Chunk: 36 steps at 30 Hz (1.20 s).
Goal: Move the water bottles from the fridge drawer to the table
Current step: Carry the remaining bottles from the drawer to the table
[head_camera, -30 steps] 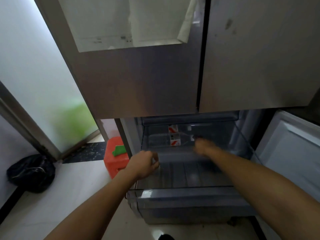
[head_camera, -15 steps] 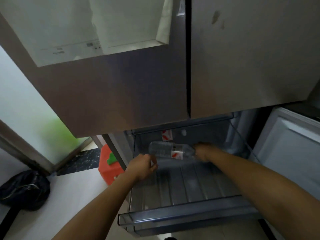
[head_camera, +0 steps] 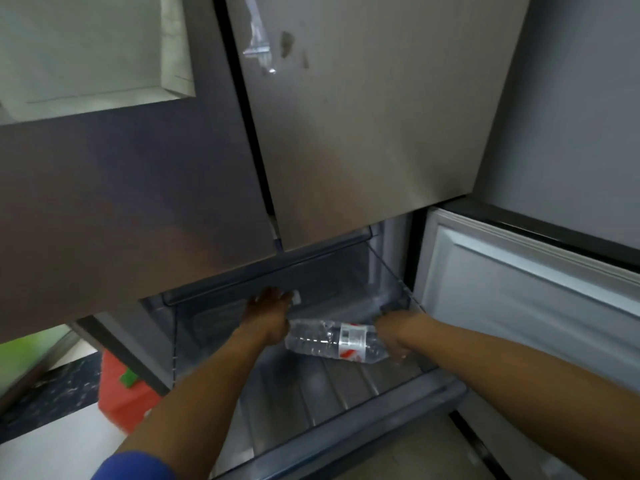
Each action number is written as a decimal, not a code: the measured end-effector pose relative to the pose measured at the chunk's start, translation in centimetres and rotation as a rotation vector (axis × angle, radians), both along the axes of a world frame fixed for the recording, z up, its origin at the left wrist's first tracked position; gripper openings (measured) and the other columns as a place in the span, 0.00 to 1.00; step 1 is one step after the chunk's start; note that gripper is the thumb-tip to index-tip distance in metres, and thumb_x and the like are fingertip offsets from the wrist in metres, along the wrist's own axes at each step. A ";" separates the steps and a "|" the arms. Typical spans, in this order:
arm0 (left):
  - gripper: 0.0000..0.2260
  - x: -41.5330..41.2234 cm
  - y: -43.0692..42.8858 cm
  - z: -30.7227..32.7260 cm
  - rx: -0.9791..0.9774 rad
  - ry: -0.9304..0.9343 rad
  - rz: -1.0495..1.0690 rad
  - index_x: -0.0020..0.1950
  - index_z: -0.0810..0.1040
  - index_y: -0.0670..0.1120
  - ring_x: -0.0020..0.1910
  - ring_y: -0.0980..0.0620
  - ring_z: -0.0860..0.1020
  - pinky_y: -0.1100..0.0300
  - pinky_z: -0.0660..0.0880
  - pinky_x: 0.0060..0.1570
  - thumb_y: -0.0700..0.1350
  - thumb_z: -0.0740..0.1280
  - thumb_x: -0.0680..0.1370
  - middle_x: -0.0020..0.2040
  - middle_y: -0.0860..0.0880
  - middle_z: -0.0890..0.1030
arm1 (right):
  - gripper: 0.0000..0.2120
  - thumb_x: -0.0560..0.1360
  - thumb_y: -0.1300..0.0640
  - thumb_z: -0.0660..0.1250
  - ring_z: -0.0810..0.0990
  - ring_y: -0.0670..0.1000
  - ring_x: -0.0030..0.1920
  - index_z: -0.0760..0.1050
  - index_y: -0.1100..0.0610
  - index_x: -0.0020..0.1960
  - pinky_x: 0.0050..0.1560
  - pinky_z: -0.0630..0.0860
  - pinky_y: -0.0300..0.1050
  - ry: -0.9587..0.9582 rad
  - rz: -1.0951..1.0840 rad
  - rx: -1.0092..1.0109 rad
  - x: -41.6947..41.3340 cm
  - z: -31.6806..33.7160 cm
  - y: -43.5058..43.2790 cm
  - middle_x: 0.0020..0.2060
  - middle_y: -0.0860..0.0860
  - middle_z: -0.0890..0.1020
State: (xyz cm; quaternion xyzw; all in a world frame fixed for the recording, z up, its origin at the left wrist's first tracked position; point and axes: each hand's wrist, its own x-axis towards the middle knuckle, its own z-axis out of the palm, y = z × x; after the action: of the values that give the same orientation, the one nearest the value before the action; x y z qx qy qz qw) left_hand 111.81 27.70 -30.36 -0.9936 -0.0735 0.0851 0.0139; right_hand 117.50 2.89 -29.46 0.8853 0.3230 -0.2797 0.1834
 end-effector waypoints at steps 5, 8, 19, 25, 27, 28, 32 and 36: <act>0.29 2.2 1.3 -1.9 0.120 0.043 -0.003 0.75 0.57 0.54 0.74 0.43 0.60 0.44 0.59 0.70 0.51 0.63 0.75 0.75 0.46 0.59 | 0.22 0.70 0.61 0.74 0.80 0.58 0.57 0.74 0.63 0.63 0.54 0.76 0.48 0.007 -0.042 0.038 0.4 -0.7 -0.2 0.60 0.59 0.79; 0.29 3.0 0.9 -1.8 0.170 -0.008 0.007 0.73 0.61 0.53 0.70 0.42 0.63 0.47 0.63 0.66 0.50 0.65 0.73 0.72 0.45 0.63 | 0.23 0.71 0.60 0.74 0.80 0.59 0.57 0.73 0.63 0.64 0.55 0.76 0.47 0.007 -0.051 0.043 0.5 -1.1 -0.3 0.60 0.59 0.79; 0.25 2.0 0.3 -1.0 0.152 0.147 -0.055 0.74 0.60 0.52 0.71 0.44 0.64 0.41 0.58 0.69 0.47 0.60 0.77 0.72 0.47 0.67 | 0.16 0.70 0.56 0.73 0.82 0.57 0.50 0.78 0.61 0.56 0.48 0.78 0.46 0.159 -0.177 0.088 -0.4 -0.3 -0.7 0.51 0.58 0.82; 0.18 -1.6 -0.4 1.8 0.265 0.110 -0.212 0.62 0.77 0.52 0.67 0.39 0.67 0.42 0.62 0.65 0.48 0.68 0.72 0.68 0.43 0.70 | 0.19 0.66 0.45 0.77 0.79 0.53 0.49 0.78 0.52 0.52 0.49 0.75 0.44 0.268 -0.311 0.439 -1.4 2.5 -2.9 0.48 0.52 0.80; 0.19 -2.7 -0.4 3.3 0.261 0.073 -0.190 0.46 0.83 0.53 0.50 0.40 0.77 0.45 0.76 0.50 0.50 0.78 0.56 0.51 0.43 0.80 | 0.17 0.68 0.44 0.75 0.78 0.49 0.41 0.79 0.57 0.46 0.42 0.73 0.43 0.308 -0.371 0.612 -2.2 3.9 -3.2 0.39 0.50 0.80; 0.20 -3.2 0.0 3.7 0.245 0.034 -0.177 0.40 0.83 0.53 0.42 0.41 0.78 0.49 0.78 0.41 0.50 0.79 0.50 0.44 0.44 0.80 | 0.18 0.70 0.43 0.73 0.77 0.49 0.37 0.78 0.59 0.42 0.39 0.71 0.43 0.311 -0.392 0.671 -2.5 4.6 -3.2 0.35 0.50 0.78; 0.22 -5.9 0.5 6.0 0.182 -0.089 -0.129 0.41 0.80 0.48 0.38 0.41 0.79 0.54 0.76 0.31 0.48 0.79 0.49 0.41 0.44 0.78 | 0.18 0.76 0.39 0.64 0.79 0.52 0.38 0.72 0.51 0.36 0.38 0.71 0.46 0.183 -0.357 0.719 -3.6 6.9 -1.9 0.35 0.51 0.79; 0.15 -8.6 0.7 9.2 0.029 -0.122 0.013 0.60 0.72 0.46 0.55 0.39 0.74 0.50 0.74 0.42 0.48 0.66 0.75 0.60 0.42 0.71 | 0.19 0.78 0.41 0.62 0.78 0.55 0.45 0.74 0.58 0.51 0.42 0.73 0.47 0.044 -0.289 0.727 -4.4 8.5 0.0 0.48 0.57 0.80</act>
State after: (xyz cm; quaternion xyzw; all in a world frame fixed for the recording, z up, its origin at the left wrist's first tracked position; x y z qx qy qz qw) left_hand 103.16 28.36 -21.15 -0.9961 -0.0818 0.0235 0.0231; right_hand 113.12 2.84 -20.98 0.9227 0.2770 -0.1887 -0.1904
